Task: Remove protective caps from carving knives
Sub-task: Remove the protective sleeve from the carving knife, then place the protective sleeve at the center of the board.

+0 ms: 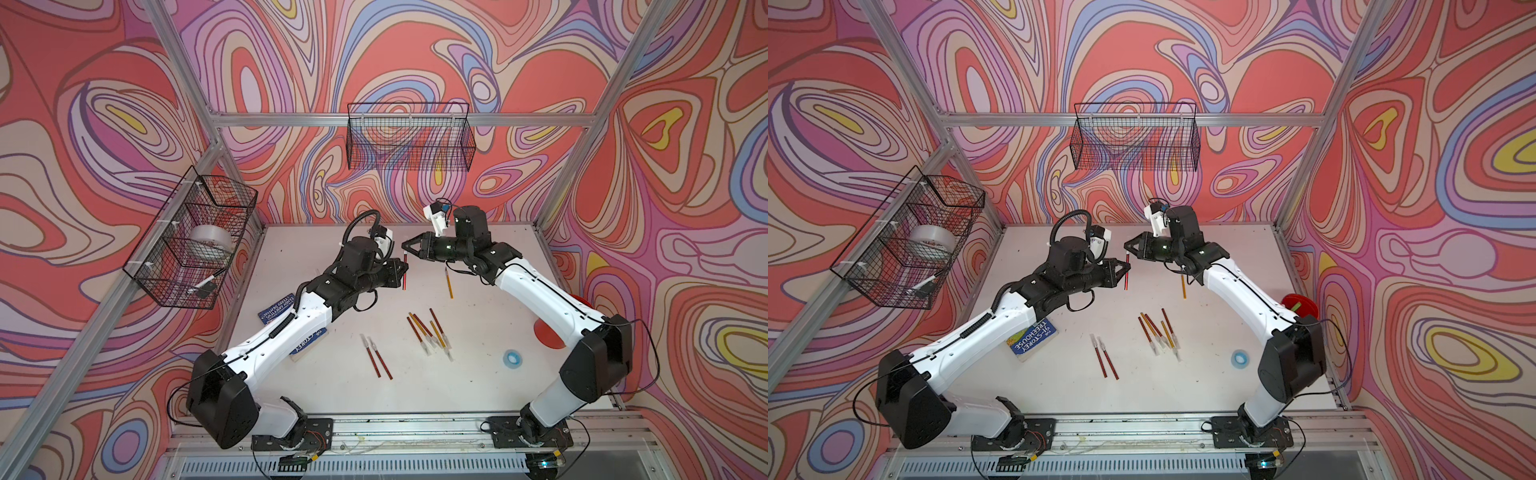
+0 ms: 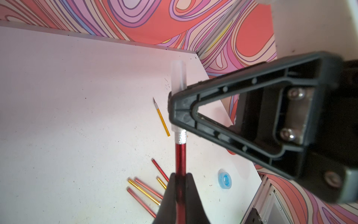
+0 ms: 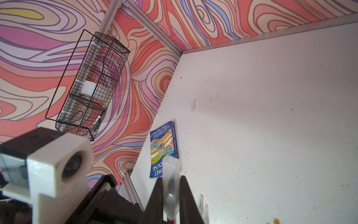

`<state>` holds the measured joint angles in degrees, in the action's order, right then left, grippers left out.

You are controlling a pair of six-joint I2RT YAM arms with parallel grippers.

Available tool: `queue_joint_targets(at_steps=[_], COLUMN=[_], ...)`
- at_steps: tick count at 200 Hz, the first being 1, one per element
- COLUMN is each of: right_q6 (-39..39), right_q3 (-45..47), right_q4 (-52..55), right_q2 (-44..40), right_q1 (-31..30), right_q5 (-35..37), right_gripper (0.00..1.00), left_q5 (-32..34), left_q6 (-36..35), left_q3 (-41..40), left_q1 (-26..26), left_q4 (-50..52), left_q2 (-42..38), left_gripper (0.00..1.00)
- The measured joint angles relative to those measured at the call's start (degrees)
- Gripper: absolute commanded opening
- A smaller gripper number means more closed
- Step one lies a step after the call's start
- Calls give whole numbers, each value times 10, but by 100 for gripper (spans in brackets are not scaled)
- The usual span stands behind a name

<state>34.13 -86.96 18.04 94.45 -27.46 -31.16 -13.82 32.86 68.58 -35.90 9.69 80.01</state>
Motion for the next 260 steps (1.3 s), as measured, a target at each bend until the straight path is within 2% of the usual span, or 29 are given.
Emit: queue_joint_targets(at_steps=[77,120,136,181,222,260], right_q6=[-2,-10,-16,-23,-26,-43], right_q3=[-108,-128,-127,-119,-128,-229], right_q4=[4,2,10,23,42,99], right_q2=[67,96,109,166,271,378], right_q1=[38,42,43,40,-4,-72], right_q5=[20,29,43,62,70,104], right_gripper=[0,0,0,0,0,0], left_q5=[-6,14,21,54,87,125], left_q6=[-1,3,11,40,49,48], left_q3=[-57,-62,-62,-82,-83,-80], left_q1=[-9,-4,18,121,158,175], left_q4=[20,48,65,108,145,180], left_q2=[-14,-37,-49,-84,-108,-118], left_gripper=[0,0,0,0,0,0])
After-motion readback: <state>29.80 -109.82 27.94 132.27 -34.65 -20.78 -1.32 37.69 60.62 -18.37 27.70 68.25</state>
